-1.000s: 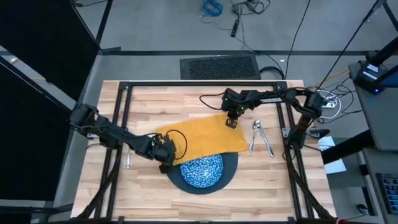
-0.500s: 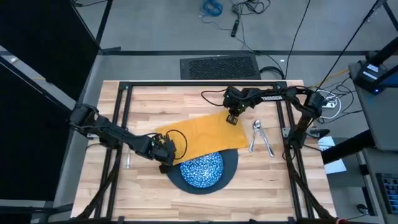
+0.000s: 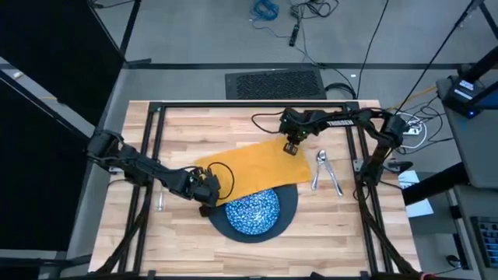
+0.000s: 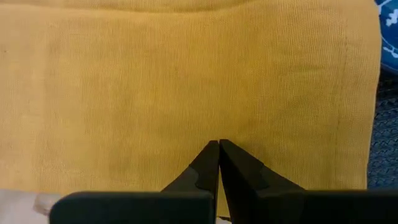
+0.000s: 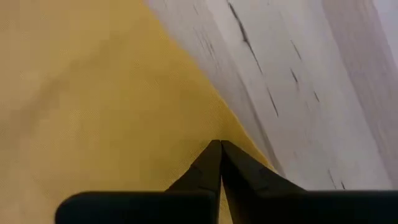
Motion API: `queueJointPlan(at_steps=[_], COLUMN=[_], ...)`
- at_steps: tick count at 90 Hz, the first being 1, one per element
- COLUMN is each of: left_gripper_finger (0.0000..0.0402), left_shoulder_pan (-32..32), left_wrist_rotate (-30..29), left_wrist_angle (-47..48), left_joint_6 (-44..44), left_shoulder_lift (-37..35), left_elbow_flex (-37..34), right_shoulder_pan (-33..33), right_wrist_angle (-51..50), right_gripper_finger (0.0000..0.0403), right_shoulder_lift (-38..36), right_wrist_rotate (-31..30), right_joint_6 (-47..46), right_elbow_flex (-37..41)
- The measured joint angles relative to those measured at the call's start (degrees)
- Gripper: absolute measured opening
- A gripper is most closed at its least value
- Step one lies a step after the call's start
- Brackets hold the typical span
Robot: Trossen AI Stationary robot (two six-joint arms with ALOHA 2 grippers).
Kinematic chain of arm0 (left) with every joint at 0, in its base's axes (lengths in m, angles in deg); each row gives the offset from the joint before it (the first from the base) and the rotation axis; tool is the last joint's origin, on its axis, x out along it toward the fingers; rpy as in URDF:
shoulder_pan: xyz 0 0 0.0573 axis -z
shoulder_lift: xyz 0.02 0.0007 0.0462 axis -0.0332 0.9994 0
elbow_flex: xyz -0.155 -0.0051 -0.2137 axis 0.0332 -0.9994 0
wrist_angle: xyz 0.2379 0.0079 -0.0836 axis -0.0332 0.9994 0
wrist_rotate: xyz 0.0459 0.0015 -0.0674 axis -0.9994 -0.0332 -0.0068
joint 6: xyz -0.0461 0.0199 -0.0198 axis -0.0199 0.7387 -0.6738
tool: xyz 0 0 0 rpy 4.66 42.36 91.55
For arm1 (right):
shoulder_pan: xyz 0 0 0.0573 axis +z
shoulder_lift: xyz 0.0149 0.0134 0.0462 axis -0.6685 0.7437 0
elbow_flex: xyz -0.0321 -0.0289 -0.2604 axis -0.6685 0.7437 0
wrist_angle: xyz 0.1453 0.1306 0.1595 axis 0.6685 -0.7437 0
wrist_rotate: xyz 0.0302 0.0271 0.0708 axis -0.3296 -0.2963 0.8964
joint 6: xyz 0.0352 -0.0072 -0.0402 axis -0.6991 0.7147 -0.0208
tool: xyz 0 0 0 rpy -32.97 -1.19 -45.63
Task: Set table place
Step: Fold the yellow table napkin
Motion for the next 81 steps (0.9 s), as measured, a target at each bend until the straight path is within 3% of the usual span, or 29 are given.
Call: queueJointPlan(at_steps=[20,34,55,81], left_gripper_finger=[0.0,0.0,0.0,0.0], left_shoulder_pan=[-0.1,-0.1,-0.2,0.0], left_wrist_rotate=[0.0,0.0,-0.9,-0.9], left_wrist_angle=[0.0,0.0,0.0,0.0], left_joint_6=[0.3,0.0,0.3,0.2], left_shoulder_lift=[0.0,0.0,0.0,0.0], left_elbow_flex=[0.0,0.0,0.0,0.0], right_shoulder_pan=[0.5,1.1,6.7,9.9], right_wrist_angle=[-5.6,-12.5,-9.8,-7.1], right_gripper_finger=[0.0,0.0,0.0,0.0], right_shoulder_lift=[-7.7,-10.7,-10.3,-10.4], right_wrist_rotate=[2.4,8.9,10.0,12.0], right_joint_6=[-0.9,-4.8,-8.8,-12.4], right_elbow_flex=[-3.0,-2.0,4.9,6.6])
